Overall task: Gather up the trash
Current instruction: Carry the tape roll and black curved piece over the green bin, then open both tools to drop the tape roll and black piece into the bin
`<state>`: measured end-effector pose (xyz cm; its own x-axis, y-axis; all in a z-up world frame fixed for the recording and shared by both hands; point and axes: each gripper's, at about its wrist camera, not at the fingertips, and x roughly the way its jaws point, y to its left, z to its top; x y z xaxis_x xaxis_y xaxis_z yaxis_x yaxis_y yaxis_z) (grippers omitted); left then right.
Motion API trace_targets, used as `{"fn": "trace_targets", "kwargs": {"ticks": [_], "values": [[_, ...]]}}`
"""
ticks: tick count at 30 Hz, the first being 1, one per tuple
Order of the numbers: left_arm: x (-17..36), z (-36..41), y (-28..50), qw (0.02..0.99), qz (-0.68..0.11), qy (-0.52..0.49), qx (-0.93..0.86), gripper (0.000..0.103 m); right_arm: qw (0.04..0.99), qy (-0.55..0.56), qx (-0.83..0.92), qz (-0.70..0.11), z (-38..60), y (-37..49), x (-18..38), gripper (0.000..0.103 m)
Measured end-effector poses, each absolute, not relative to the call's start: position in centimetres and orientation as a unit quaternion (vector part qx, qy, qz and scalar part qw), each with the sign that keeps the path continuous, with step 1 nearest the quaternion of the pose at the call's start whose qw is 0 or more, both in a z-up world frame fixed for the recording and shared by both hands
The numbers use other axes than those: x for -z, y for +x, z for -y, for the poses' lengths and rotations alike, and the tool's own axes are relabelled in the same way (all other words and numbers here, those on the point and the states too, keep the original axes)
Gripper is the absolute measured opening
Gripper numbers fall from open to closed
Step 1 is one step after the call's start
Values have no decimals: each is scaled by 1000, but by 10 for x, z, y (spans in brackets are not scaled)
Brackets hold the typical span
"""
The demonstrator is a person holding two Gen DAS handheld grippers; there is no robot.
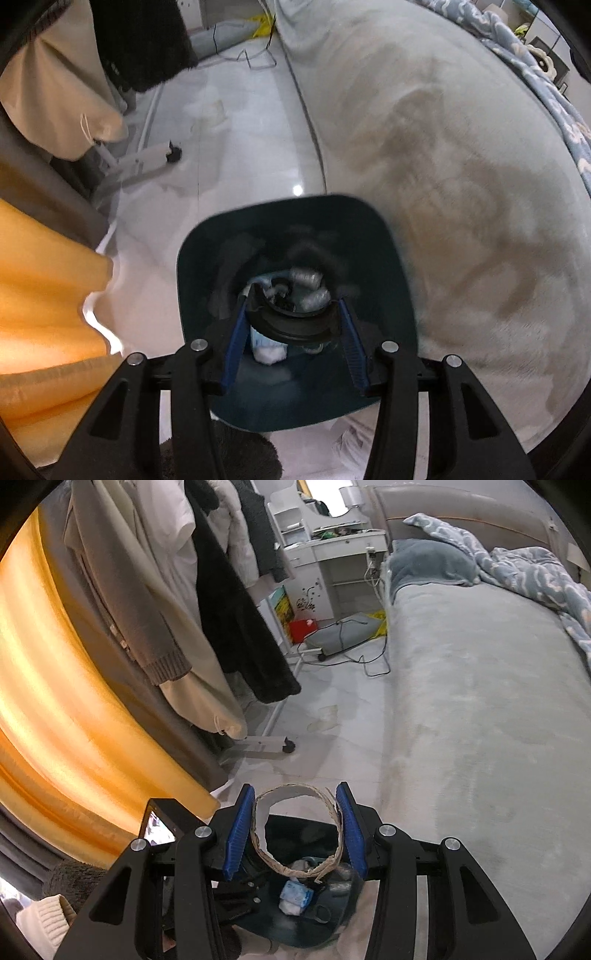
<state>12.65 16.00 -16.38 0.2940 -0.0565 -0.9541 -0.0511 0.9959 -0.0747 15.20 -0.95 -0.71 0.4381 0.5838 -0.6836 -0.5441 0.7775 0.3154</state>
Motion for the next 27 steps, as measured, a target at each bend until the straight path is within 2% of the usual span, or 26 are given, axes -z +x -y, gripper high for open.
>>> {"fn": "trace_targets", "kwargs": {"ticks": [3, 7, 10, 27], "values": [[173, -169, 124, 790, -611, -51, 4, 52, 841, 16, -340, -420, -4, 153, 14, 47], [180, -179, 118, 779, -624, -56, 9, 66, 832, 20, -348, -431, -15, 158, 21, 47], [177, -185, 114, 781, -622, -59, 16, 72, 824, 22, -351, -444, -24, 163, 31, 47], [102, -235, 92, 847, -526, -82, 11, 73, 789, -37, -343, -509, -80, 168, 97, 46]]}}
